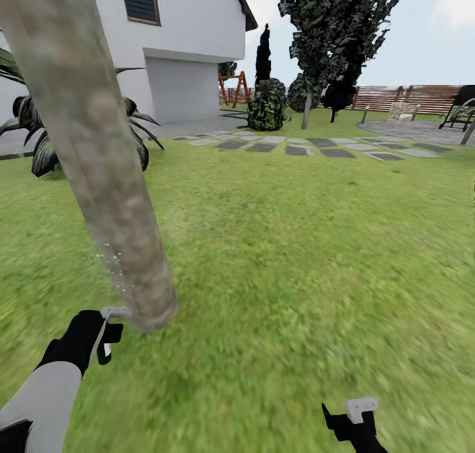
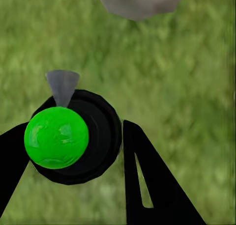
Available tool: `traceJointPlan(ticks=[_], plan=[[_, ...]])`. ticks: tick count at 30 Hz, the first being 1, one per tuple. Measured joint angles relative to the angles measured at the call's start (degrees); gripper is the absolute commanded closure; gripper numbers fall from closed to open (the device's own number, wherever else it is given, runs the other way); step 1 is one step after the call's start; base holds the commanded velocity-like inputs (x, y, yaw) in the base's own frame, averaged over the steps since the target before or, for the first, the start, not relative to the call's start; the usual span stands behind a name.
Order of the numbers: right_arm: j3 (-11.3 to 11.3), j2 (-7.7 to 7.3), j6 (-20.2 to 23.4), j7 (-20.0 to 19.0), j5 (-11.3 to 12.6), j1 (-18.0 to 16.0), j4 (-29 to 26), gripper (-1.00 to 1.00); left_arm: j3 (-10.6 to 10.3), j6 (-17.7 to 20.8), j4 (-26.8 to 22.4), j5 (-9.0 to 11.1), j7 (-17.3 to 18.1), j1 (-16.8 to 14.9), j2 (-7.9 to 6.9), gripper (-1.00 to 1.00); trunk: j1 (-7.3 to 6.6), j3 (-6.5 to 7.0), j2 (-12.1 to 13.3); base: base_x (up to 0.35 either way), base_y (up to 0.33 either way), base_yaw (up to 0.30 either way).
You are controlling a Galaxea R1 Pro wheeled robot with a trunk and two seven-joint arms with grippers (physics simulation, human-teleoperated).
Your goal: In the garden, pick up the pesticide atomizer on the floor and spray pesticide onto both trees until each tree trunk is fully covered.
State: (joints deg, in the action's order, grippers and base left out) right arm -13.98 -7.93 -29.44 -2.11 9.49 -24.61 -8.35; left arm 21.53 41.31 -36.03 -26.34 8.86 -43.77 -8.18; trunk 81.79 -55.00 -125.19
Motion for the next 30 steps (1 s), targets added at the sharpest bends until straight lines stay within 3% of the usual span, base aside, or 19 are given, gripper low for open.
traceJointPlan(ticks=[8,20,30], plan=[[-0.03,0.02,0.0,0.0,0.0,0.0,0.0,-1.0,0.11,0.0,0.0,0.09,0.0,0.0,0.0,1.0,0.0,0.0,0.0,0.0,-0.275,0.029],[-0.07,0.1,0.0,0.0,0.0,0.0,0.0,-1.0,0.23,0.0,0.0,0.1,0.05,0.0,-0.08,1.0,0.0,0.0,0.0,0.093,-0.26,0.254],[0.0,0.02,0.0,0.04,0.0,0.0,0.0,-1.0,0.26,0.0,0.0,0.09,0.0,0.0,0.0,1.0,0.0,0.0,0.0,0.054,-0.259,0.014]])
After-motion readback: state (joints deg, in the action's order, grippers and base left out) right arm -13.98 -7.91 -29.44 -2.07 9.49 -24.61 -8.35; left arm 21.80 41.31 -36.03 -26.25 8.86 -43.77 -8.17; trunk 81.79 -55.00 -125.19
